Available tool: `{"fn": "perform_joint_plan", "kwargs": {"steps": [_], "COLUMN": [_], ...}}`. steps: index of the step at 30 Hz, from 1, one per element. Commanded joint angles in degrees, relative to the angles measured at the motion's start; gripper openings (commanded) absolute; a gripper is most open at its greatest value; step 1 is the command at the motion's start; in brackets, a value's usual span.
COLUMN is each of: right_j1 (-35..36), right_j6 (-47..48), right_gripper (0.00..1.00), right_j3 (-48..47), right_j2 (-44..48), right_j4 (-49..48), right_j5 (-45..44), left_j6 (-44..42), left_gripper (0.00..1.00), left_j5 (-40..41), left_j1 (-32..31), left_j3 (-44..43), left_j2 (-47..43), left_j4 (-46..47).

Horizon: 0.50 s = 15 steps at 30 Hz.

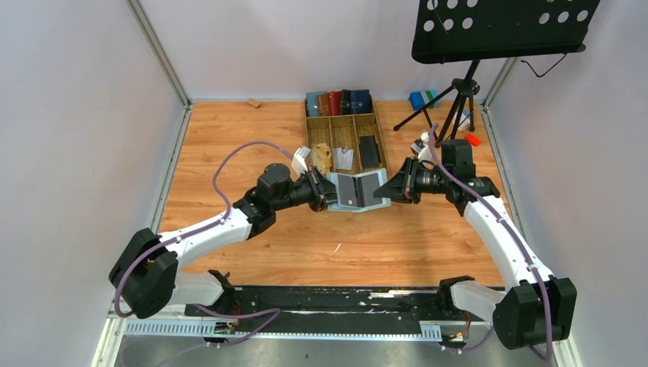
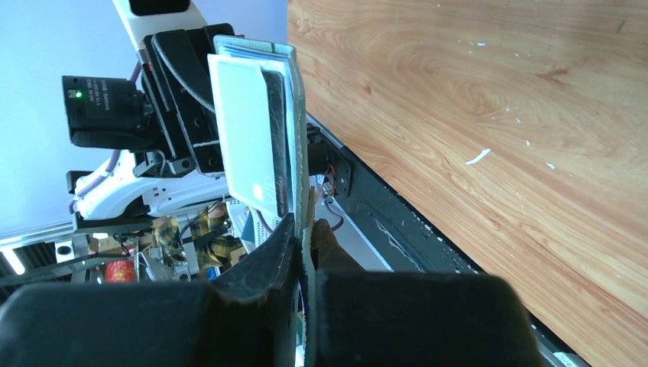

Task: Take the credit cards out of the card holder
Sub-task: Remove the credit card from the card holder.

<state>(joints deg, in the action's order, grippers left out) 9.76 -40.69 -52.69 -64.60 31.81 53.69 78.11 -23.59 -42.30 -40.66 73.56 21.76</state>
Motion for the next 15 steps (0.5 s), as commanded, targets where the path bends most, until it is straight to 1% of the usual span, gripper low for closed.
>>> {"fn": "perform_joint_plan", "kwargs": {"steps": [1, 5, 6, 7, 11, 14, 15], "right_j1": [0.08, 0.09, 0.13, 0.17, 0.38, 0.59, 0.67], "right_j6": [0.4, -1.21, -1.83, -2.53, -4.01, -4.32, -4.41], "right_gripper": [0.0, 0.0, 0.0, 0.0, 0.0, 0.0, 0.0], "right_j3": [-3.07, -2.33, -2.14, -1.92, -2.25, -2.66, -2.68], "right_j2": [0.79, 0.49, 0.38, 0.23, -0.16, -0.31, -0.3], "right_j4": [-0.03, -2.0, -2.81, -3.53, -5.04, -5.39, -5.55], "right_j5": [-0.53, 0.9, 1.41, 1.76, 2.67, 2.97, 3.09], "left_j6": [3.62, 4.68, 4.69, 4.92, 6.73, 7.65, 7.67], "left_gripper": [0.21, 0.44, 0.51, 0.55, 0.61, 0.69, 0.7], "left_j5": [-1.46, -2.02, -1.99, -1.98, -1.18, -0.8, -0.82], "left_j1": [3.97, 5.7, 5.71, 5.73, 5.69, 5.74, 5.74], "left_j3": [2.96, 5.24, 5.44, 5.74, 7.49, 8.48, 8.51], "left_j2": [-5.36, -7.72, -8.07, -8.34, -9.07, -9.06, -8.85], "left_j4": [5.42, 7.09, 7.27, 7.51, 10.49, 12.58, 12.9]}}
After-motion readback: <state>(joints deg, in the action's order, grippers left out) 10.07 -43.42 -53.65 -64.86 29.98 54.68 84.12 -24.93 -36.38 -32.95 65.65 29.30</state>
